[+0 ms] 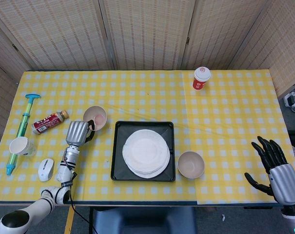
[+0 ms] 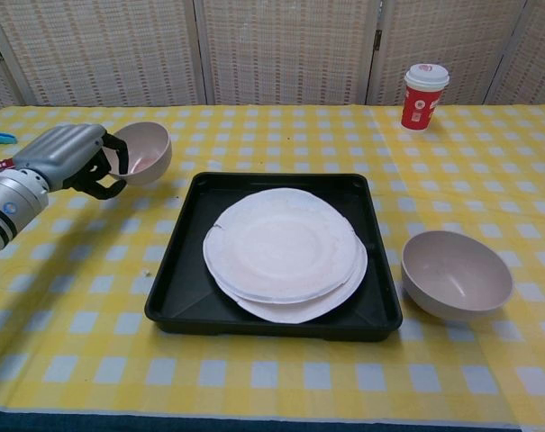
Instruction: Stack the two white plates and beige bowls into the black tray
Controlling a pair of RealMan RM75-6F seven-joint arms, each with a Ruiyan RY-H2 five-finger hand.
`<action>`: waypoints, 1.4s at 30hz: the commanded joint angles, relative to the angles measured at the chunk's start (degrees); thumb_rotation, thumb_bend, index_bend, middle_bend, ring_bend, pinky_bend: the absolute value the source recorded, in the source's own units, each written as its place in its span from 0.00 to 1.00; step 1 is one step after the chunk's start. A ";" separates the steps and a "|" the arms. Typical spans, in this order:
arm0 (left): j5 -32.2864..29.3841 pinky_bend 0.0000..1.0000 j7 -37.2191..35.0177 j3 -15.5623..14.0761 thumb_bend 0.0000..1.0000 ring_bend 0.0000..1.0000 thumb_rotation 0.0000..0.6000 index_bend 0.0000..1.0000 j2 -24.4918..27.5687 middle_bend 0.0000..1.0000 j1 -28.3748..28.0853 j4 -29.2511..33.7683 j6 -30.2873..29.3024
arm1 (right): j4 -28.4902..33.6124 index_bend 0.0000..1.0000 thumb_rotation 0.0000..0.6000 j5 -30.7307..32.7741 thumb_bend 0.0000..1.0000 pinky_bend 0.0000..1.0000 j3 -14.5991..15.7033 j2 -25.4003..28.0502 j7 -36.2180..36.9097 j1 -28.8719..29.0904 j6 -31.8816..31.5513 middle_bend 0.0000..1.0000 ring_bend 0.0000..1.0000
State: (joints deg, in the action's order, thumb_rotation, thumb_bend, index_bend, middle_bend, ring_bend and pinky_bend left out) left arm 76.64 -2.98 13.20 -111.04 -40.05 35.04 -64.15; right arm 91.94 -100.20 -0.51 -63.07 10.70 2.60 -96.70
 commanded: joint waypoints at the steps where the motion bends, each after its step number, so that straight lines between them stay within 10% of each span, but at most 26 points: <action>1: 1.21 1.00 0.43 -0.78 0.73 1.00 1.00 0.70 1.32 1.00 1.07 5.11 -2.59 | 0.05 0.00 1.00 -0.20 0.30 0.00 0.15 -0.04 -0.22 0.13 0.34 0.00 0.00; 18: 4.21 1.00 25.96 -6.12 0.74 1.00 1.00 0.69 5.88 1.00 4.85 39.57 -8.92 | -0.15 0.00 1.00 -5.20 0.30 0.00 2.66 0.57 1.10 -0.32 -1.38 0.00 0.00; 34: 3.66 1.00 29.47 -6.34 0.74 1.00 1.00 0.68 -2.55 1.00 3.05 33.43 -4.48 | -1.07 0.00 1.00 -6.53 0.30 0.00 3.39 1.97 3.63 -1.72 -4.84 0.00 0.00; 42: 4.14 1.00 26.75 -5.86 0.57 1.00 1.00 0.33 -3.09 1.00 2.82 31.98 -3.94 | -0.97 0.00 1.00 -6.11 0.30 0.00 3.22 1.84 3.27 -1.61 -4.35 0.00 0.00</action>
State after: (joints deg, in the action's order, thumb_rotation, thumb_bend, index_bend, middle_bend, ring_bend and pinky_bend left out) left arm 80.66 23.88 7.30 -114.10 -37.21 67.09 -68.04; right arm 90.97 -106.31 2.72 -61.23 13.98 0.99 -101.04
